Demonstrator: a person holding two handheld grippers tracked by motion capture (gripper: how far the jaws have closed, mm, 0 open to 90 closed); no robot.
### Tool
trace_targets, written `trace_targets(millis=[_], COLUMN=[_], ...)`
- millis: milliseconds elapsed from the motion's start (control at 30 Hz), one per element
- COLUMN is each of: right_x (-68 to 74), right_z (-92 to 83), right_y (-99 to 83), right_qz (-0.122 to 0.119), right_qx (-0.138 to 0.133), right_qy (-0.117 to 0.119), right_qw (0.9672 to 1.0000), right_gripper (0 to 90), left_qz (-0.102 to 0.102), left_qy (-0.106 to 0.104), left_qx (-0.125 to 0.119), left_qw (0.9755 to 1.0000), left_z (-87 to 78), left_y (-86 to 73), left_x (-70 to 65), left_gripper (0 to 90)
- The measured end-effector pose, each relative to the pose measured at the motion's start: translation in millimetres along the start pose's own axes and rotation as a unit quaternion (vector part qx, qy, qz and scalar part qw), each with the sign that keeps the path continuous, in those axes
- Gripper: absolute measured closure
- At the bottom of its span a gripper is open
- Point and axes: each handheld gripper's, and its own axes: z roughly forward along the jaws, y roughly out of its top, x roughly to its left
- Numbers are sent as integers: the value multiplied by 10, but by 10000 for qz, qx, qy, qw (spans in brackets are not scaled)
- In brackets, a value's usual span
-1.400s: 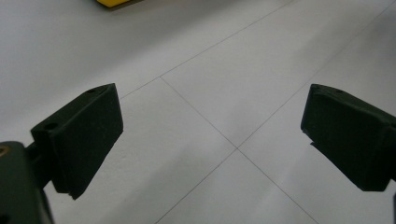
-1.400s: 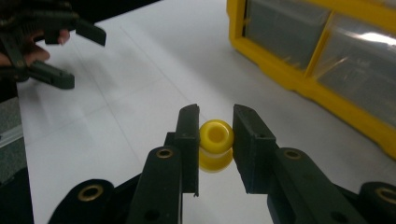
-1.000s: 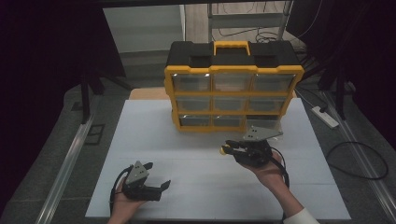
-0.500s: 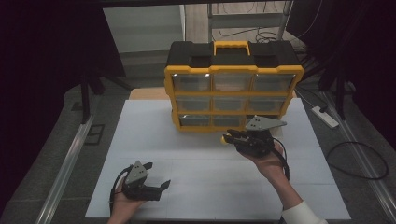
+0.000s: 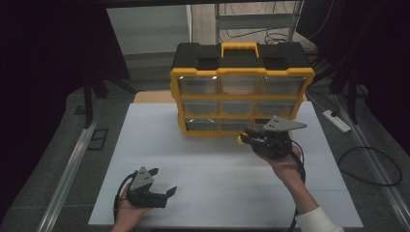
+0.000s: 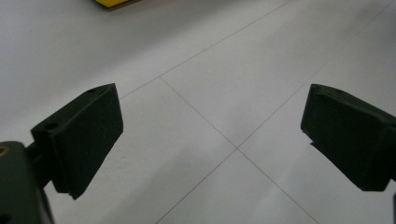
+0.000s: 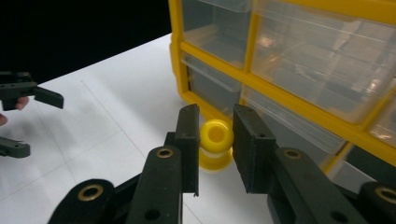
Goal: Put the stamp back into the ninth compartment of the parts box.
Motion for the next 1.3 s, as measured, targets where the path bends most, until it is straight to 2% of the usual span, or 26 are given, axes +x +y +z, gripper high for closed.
trace_targets(millis=[467,600,1000,1100,1300], right_x=[-203,-287,-462,-515,-591], right_z=[-97,-137,-235,-258,-263], right_y=[-57,-83,-138,-163,-214], right_qz=[140,200,345,346,387], right_qx=[-62,-82,-96,-67,-19], right_qy=[-394,-572,-875,-1047,-1213], right_qw=[9991,9981,9955,9939,9919], right_gripper=[728,728,728,728,728], left_qz=[6,6,6,9,17], left_qy=[-4,-6,-11,-10,-6], left_qx=[-2,3,7,8,12], left_qw=[10000,10000,10000,10000,10000], left_z=[-6,-6,-7,-7,-6], left_y=[-1,-1,-2,-2,-2], left_x=[0,-2,-3,-4,-5], left_gripper=[59,59,59,59,59])
